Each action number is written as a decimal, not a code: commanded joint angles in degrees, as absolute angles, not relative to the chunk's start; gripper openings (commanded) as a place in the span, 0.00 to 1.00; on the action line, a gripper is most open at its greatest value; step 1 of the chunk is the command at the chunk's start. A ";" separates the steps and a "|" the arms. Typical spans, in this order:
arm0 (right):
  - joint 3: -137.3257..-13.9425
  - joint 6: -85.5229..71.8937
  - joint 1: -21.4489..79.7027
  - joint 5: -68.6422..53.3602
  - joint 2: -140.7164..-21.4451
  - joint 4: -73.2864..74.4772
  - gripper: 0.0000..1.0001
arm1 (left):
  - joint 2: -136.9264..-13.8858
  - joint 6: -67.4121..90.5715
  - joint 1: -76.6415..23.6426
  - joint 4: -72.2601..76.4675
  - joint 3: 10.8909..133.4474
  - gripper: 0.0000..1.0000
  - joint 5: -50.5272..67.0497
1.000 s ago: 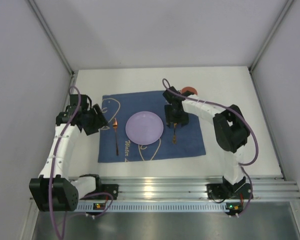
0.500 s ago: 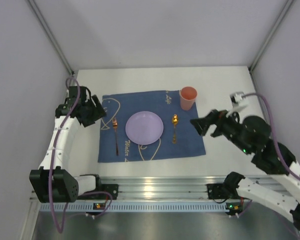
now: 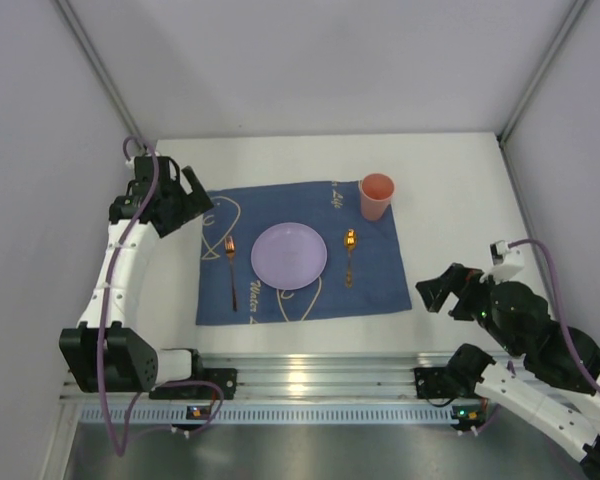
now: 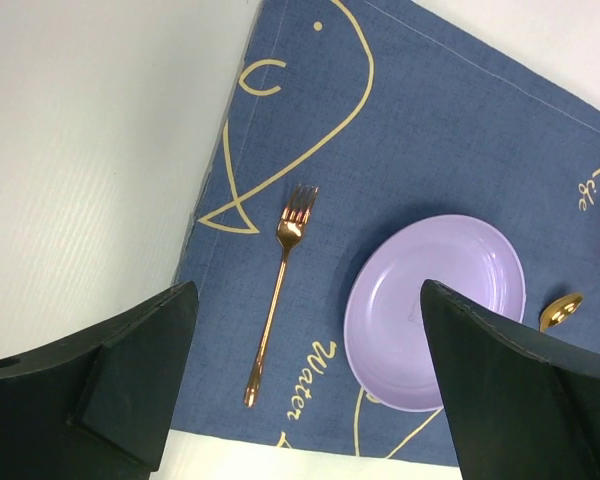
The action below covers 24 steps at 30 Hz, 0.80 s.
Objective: Set the dinner table for one person
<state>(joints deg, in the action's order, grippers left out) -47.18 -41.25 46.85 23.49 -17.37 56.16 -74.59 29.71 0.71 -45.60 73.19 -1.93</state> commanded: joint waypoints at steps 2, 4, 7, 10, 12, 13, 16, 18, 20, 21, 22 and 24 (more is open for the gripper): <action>-49.75 -42.89 46.93 26.37 -17.93 58.36 1.00 | -74.27 29.88 0.62 -42.28 74.62 0.98 -2.99; -50.01 -42.63 46.93 26.11 -18.28 58.36 1.00 | -73.66 29.71 0.70 -41.93 74.36 0.98 -2.99; -50.10 -42.45 46.93 26.19 -18.46 58.27 1.00 | -73.13 29.53 0.62 -41.48 73.83 0.98 -2.99; -50.36 -41.84 46.85 26.02 -18.81 58.36 1.00 | -72.77 29.44 0.62 -41.48 73.74 0.98 -2.99; -50.54 -41.75 46.93 25.84 -19.33 58.36 1.00 | -72.16 29.36 0.53 -41.14 73.65 0.98 -2.99; -50.62 -41.75 46.85 25.75 -19.51 58.45 1.00 | -72.07 29.36 0.61 -41.05 73.57 0.98 -3.16; -51.06 -42.10 46.93 26.10 -20.30 59.15 1.00 | -71.81 29.44 0.62 -40.61 73.48 0.98 -2.73; -51.24 -41.84 46.85 25.67 -21.26 59.24 1.00 | -71.72 29.44 0.62 -40.26 73.48 0.98 -2.46; -51.50 -41.31 46.85 25.23 -21.62 59.41 1.00 | -71.55 29.44 0.62 -40.08 73.74 0.98 -2.37; -51.50 -40.53 46.93 24.18 -21.62 59.07 1.00 | -71.46 29.10 0.53 -39.56 73.91 0.98 -2.90; -51.68 -39.56 46.85 23.21 -21.62 58.63 1.00 | -71.28 28.92 0.61 -39.38 74.00 0.98 -2.90; -50.20 -37.63 46.85 19.09 -20.49 54.86 1.00 | -71.10 28.22 0.53 -38.85 74.44 0.98 -4.04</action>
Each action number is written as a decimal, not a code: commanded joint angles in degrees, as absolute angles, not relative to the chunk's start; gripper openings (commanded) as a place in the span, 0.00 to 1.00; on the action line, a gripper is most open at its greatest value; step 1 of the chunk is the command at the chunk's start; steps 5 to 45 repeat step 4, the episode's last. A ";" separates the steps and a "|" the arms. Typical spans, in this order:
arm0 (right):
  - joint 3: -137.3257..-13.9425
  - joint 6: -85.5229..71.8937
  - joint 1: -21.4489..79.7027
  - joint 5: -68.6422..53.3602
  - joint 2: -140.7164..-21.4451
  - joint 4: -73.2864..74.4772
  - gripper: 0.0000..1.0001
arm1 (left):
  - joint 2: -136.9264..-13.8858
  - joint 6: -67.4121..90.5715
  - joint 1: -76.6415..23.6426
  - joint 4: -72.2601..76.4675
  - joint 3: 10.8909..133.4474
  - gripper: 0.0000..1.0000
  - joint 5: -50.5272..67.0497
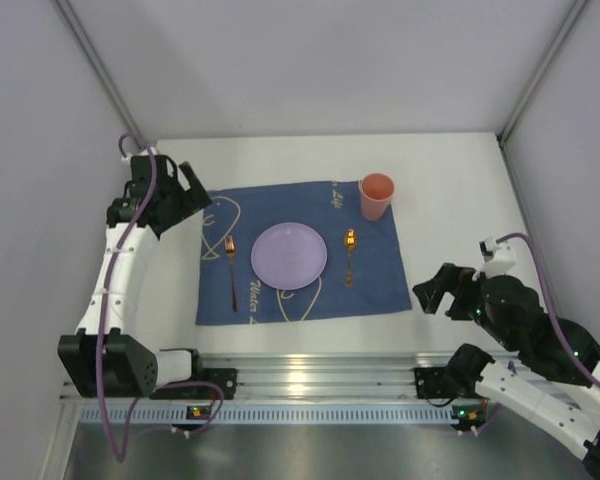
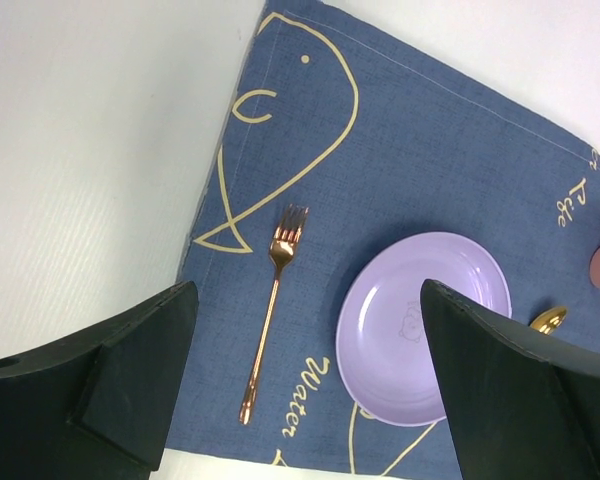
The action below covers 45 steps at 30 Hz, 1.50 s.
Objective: Set the dinner table for one person
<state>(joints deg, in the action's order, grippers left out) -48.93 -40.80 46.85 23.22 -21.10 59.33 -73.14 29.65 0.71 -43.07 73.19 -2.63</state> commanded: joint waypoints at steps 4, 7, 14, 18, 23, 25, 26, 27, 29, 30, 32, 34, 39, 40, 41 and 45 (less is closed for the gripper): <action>-53.08 -37.61 46.85 20.47 -24.60 58.26 1.00 | -72.07 26.54 0.53 -35.26 73.84 0.98 -7.81; -53.08 -37.61 46.85 20.47 -24.60 58.26 1.00 | -72.07 26.54 0.53 -35.26 73.84 0.98 -7.81; -53.08 -37.61 46.85 20.47 -24.60 58.26 1.00 | -72.07 26.54 0.53 -35.26 73.84 0.98 -7.81; -53.08 -37.61 46.85 20.47 -24.60 58.26 1.00 | -72.07 26.54 0.53 -35.26 73.84 0.98 -7.81; -53.08 -37.61 46.85 20.47 -24.60 58.26 1.00 | -72.07 26.54 0.53 -35.26 73.84 0.98 -7.81; -53.08 -37.61 46.85 20.47 -24.60 58.26 1.00 | -72.07 26.54 0.53 -35.26 73.84 0.98 -7.81; -53.08 -37.61 46.85 20.47 -24.60 58.26 1.00 | -72.07 26.54 0.53 -35.26 73.84 0.98 -7.81; -53.08 -37.61 46.85 20.47 -24.60 58.26 1.00 | -72.07 26.54 0.53 -35.26 73.84 0.98 -7.81; -53.08 -37.61 46.85 20.47 -24.60 58.26 1.00 | -72.07 26.54 0.53 -35.26 73.84 0.98 -7.81; -53.08 -37.61 46.85 20.47 -24.60 58.26 1.00 | -72.07 26.54 0.53 -35.26 73.84 0.98 -7.81; -53.08 -37.61 46.85 20.47 -24.60 58.26 1.00 | -72.07 26.54 0.53 -35.26 73.84 0.98 -7.81; -53.08 -37.61 46.85 20.47 -24.60 58.26 1.00 | -72.07 26.54 0.53 -35.26 73.84 0.98 -7.81; -53.08 -37.61 46.85 20.47 -24.60 58.26 1.00 | -72.07 26.54 0.53 -35.26 73.84 0.98 -7.81; -53.08 -37.61 46.85 20.47 -24.60 58.26 1.00 | -72.07 26.54 0.53 -35.26 73.84 0.98 -7.81; -53.08 -37.61 46.85 20.47 -24.60 58.26 1.00 | -72.07 26.54 0.53 -35.26 73.84 0.98 -7.81; -53.08 -37.61 46.85 20.47 -24.60 58.26 1.00 | -72.07 26.54 0.53 -35.26 73.84 0.98 -7.81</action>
